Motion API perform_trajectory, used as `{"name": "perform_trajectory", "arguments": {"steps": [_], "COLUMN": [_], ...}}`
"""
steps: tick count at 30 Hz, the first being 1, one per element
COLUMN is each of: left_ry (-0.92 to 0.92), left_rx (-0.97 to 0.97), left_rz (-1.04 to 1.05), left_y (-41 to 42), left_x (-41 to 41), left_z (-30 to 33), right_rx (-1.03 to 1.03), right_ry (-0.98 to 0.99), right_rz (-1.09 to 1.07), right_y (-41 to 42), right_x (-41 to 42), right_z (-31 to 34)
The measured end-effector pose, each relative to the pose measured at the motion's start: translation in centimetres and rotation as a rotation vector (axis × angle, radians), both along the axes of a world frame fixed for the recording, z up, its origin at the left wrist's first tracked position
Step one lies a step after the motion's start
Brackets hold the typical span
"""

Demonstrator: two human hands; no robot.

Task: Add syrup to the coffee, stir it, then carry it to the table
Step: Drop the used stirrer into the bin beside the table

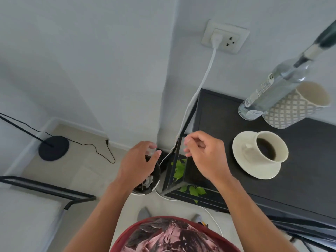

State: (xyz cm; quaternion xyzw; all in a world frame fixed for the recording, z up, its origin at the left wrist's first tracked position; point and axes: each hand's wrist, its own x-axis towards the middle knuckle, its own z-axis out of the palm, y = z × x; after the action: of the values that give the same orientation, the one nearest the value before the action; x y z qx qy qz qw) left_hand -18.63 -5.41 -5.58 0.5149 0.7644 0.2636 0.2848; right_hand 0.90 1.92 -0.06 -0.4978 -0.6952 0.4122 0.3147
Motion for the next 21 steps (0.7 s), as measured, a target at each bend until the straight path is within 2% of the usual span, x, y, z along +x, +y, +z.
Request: {"name": "perform_trajectory", "arguments": {"steps": [8, 14, 21], "left_ry": [-0.094, -0.16, -0.284], "left_rx": [0.185, 0.216, 0.174], "left_rz": [-0.201, -0.341, -0.381], "left_y": [4.4, 7.0, 8.6], "left_x": [7.5, 13.6, 18.1], "left_z": [4.2, 5.9, 5.8], "right_rx": [0.135, 0.163, 0.253], "right_ry": [0.106, 0.121, 0.15], "right_rz": [-0.235, -0.402, -0.501], "right_y": [-0.8, -1.1, -0.4], "right_x": [8.0, 14.4, 19.4], "right_z": [3.1, 3.6, 1.4]}}
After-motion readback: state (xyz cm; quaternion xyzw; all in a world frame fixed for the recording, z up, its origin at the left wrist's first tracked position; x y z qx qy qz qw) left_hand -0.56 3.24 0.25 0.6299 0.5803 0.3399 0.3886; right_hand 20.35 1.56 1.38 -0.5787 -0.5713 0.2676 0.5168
